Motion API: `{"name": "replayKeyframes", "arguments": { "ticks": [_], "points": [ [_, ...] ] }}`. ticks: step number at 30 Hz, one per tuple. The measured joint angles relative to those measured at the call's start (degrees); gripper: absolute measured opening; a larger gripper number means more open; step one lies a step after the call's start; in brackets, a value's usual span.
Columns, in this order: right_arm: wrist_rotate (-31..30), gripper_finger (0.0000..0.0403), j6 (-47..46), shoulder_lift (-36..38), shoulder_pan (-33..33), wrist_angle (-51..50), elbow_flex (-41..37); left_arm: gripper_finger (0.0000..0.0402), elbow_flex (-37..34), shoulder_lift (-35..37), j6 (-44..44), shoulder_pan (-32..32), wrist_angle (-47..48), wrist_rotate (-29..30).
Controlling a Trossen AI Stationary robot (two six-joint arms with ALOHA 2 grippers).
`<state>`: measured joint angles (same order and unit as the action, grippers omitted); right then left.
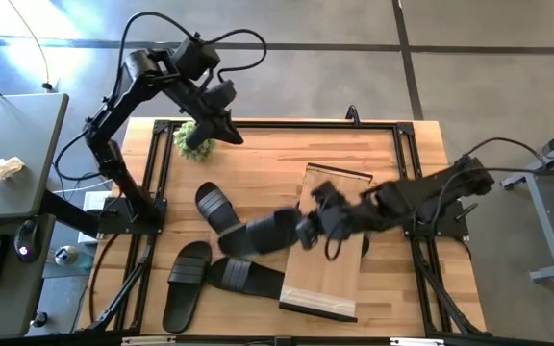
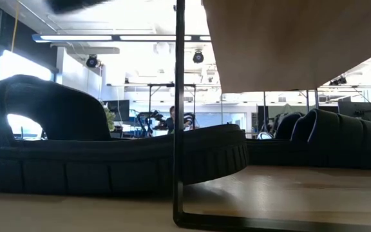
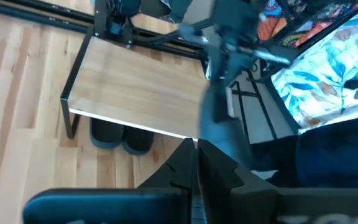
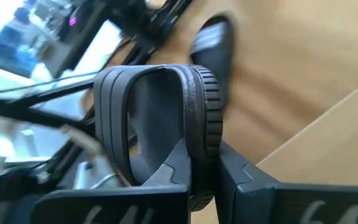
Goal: Pick and place slides into the shelf
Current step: Put the black slide on the shelf
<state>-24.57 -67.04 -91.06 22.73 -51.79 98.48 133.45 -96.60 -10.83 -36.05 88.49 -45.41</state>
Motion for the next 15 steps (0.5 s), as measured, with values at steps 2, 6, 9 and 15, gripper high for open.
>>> {"name": "replayKeyframes", "arguments": {
  "ticks": [2,6,9,15],
  "points": [
    [-2.04,0.0007,1.72,2.14,-1.33,-3.62,0.00,0.0005,0.00,0.23,0.09,0.03,-0.60,0.41],
    [-7.65,0.0006,3.65,7.94,-2.54,-11.92,0.00,0.0001,-0.02,0.27,0.07,0.00,-2.63,0.61],
    [-12.46,0.0004,8.09,12.16,-2.66,-14.27,0.00,0.0001,0.00,0.37,-0.43,0.00,-5.72,0.93],
    [-17.06,0.0004,16.41,20.30,-4.57,-15.77,0.00,0.0002,0.00,-1.80,0.25,-1.12,-13.13,1.75]
  ]
}}
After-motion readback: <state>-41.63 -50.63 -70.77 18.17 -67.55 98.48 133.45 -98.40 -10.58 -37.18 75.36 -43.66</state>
